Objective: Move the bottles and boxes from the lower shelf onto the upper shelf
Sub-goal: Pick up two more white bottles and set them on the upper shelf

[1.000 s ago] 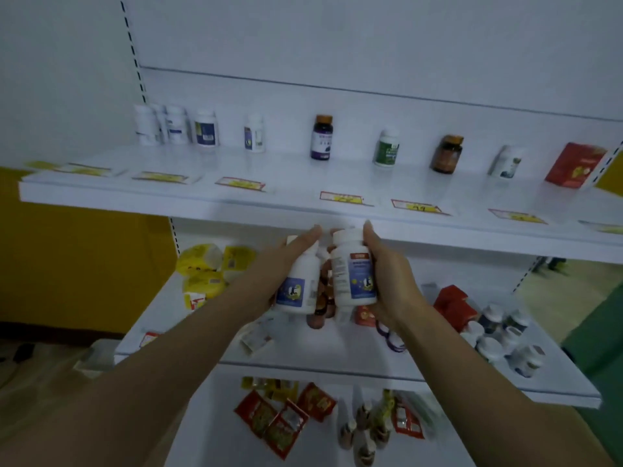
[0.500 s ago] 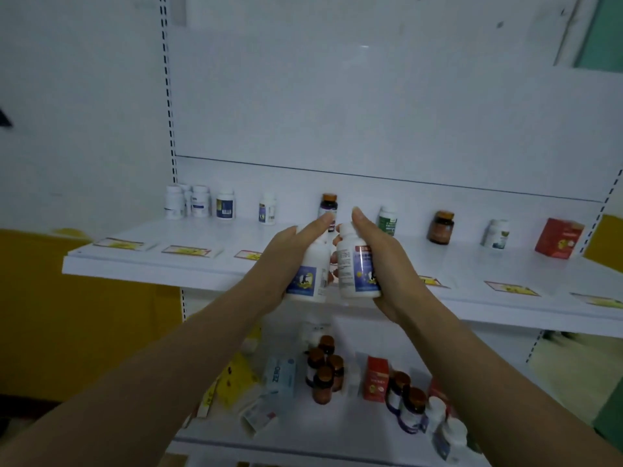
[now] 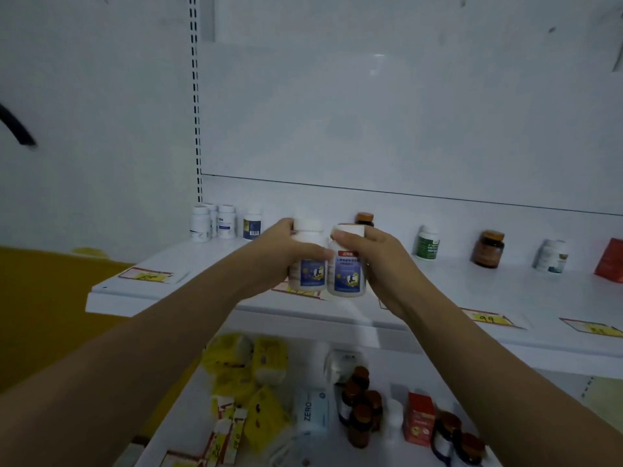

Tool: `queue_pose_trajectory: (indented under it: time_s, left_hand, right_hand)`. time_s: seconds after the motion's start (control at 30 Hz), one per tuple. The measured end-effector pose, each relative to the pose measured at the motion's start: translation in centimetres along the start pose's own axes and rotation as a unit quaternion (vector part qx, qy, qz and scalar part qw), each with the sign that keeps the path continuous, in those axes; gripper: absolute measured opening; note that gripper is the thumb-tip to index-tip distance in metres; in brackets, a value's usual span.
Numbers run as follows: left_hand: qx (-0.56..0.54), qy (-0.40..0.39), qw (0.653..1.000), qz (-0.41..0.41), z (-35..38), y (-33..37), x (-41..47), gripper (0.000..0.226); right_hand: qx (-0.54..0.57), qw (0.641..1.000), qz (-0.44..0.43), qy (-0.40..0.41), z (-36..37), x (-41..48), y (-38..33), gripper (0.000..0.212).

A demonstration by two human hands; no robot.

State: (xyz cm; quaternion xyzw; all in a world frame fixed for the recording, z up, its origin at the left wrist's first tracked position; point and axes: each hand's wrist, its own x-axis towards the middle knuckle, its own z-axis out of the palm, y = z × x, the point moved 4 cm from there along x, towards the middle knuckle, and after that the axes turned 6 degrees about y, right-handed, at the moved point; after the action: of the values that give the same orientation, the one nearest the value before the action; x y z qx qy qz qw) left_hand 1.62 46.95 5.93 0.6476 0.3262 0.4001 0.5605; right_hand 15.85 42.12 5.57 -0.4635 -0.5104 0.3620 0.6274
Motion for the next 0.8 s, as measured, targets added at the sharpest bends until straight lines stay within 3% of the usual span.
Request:
queue_pose_trajectory:
  time_s: [0.13,0.47,0.8]
  left_hand:
    - [0.023,0.019,0.999,0.016,-2.1,-0.3,3.2,0.051]
    - [0.078,0.077,0.994,0.004,-6.2,-4.3,13.2,0.044]
    - [0.075,0.099,0.992,0.000,-8.7,-8.6,20.1,0.049]
  right_hand:
    - [-0.042,0.999,0.026,-0.007,0.5,3.1,0.9,0.016]
    - [-0.076,0.989,0.129,0.008,1.3,14.4,6.0,0.032]
    - [-0.227,0.961,0.155,0.035,1.8,20.0,9.0,0.047]
